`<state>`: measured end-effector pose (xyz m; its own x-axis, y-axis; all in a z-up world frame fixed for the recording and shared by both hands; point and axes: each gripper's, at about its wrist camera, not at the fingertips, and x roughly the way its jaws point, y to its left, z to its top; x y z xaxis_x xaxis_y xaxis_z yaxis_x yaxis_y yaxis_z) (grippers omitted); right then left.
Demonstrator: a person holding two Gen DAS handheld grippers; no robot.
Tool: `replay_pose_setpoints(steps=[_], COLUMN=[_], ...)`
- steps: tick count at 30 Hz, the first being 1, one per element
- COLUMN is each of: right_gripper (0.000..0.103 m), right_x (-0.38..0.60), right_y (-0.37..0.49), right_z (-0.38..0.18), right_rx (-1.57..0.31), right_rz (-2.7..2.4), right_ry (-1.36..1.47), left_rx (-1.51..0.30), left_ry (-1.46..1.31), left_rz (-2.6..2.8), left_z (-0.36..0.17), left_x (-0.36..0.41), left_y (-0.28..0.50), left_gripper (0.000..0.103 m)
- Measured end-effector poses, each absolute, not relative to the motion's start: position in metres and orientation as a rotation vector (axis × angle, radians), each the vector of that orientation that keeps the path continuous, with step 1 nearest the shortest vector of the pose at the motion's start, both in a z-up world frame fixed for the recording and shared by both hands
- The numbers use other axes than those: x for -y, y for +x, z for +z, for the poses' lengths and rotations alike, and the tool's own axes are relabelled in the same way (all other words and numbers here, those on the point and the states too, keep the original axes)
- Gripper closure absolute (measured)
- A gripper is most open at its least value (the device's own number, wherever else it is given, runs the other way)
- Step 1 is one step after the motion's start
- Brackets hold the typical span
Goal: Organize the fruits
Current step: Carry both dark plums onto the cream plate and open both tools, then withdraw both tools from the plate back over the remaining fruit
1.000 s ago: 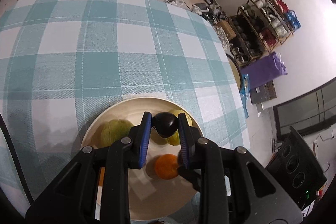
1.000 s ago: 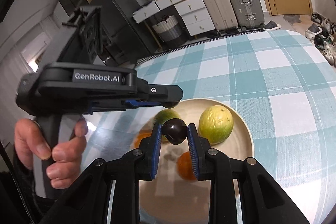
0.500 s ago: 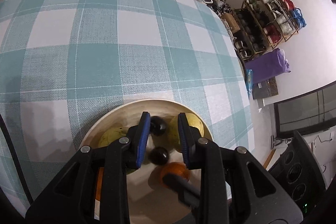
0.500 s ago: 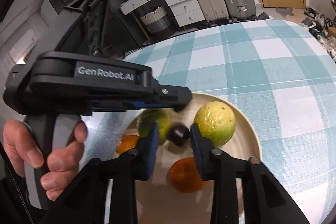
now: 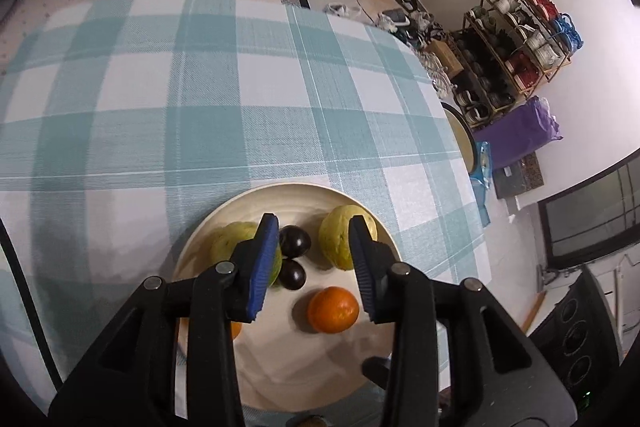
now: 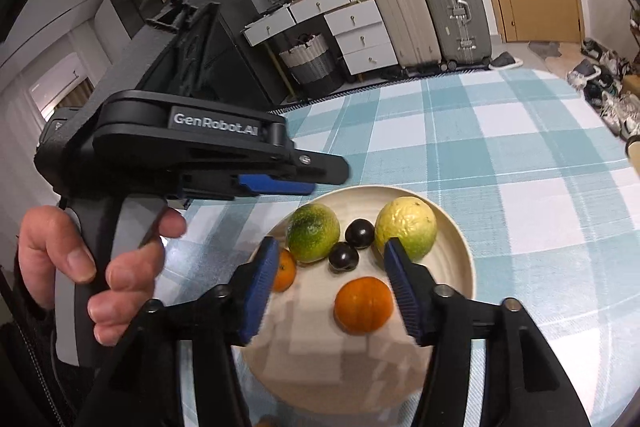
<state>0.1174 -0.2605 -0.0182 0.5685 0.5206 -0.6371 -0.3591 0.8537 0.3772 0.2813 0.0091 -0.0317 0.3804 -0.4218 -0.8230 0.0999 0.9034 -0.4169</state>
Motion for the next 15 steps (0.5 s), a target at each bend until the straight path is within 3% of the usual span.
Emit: replay_pose_setpoints(steps=[1, 6, 8, 11, 15], right_gripper=[0.036, 0.032, 0.016, 0.012, 0.006], right_x=[0.261, 0.265, 0.268, 0.273, 0.279], right_y=[0.114, 0.097, 0.09, 0.078, 0.072], right_z=[-0.016, -0.003, 0.002, 0.011, 0.015], right_rx=[-0.807, -0.757, -0.734, -0.686, -0.674], right_rz=[0.521, 0.53, 0.54, 0.53, 0.518], right_ry=[0.207, 0.166, 0.171, 0.168, 0.165], left_rx=[-1.123, -1.076, -1.056, -1.03, -0.963], left_ry=[-0.313, -0.288, -0.27, -0.243, -0.214], left_rz=[-0.332, -0.288, -0.251, -0.192, -0.1], left_z=[-0.027, -0.012, -0.006, 0.002, 0.013], left_x=[-0.01, -0.018, -0.021, -0.026, -0.032], left_y=[0.275, 0.244, 0.231, 0.213, 0.181], left_gripper=[0.07, 0.069, 0.069, 0.066, 0.046])
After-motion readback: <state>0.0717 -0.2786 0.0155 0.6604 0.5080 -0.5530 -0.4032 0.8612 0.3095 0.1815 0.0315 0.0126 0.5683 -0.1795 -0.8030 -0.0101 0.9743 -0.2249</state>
